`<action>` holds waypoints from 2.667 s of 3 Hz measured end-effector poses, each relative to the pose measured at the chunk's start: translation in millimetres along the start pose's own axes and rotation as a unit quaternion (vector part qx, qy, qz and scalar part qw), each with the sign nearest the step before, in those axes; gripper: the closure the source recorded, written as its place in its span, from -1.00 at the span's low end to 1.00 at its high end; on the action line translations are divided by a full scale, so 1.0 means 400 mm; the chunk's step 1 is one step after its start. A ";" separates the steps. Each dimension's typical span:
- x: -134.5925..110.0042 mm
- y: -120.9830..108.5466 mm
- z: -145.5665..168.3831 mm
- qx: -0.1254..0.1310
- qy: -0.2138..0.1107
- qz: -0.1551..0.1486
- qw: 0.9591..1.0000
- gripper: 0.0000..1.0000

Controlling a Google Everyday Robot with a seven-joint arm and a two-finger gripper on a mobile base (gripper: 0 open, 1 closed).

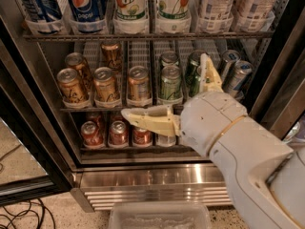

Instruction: Pick 7up can from top shelf of fridge

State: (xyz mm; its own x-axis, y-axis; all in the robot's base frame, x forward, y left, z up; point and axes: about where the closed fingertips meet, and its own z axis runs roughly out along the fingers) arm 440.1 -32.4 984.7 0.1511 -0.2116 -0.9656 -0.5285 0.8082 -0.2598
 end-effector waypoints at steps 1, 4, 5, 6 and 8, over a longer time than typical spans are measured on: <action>-0.066 0.057 0.032 -0.010 -0.039 0.013 0.999 -0.94; -0.089 0.117 0.129 0.006 0.041 -0.065 0.997 -0.68; -0.073 0.094 0.126 0.030 0.063 -0.054 0.996 -0.54; -0.068 0.064 0.110 0.051 0.065 -0.027 0.996 -0.54; -0.089 -0.022 0.017 0.077 0.004 0.006 0.997 -0.58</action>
Offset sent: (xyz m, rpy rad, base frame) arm 0.0032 0.0881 0.0448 -0.0987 -0.1047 0.0470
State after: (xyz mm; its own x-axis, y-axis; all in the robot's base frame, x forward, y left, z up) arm 445.0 -28.2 1021.6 0.1391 -0.2053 -0.9688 -0.3964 0.8849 -0.2445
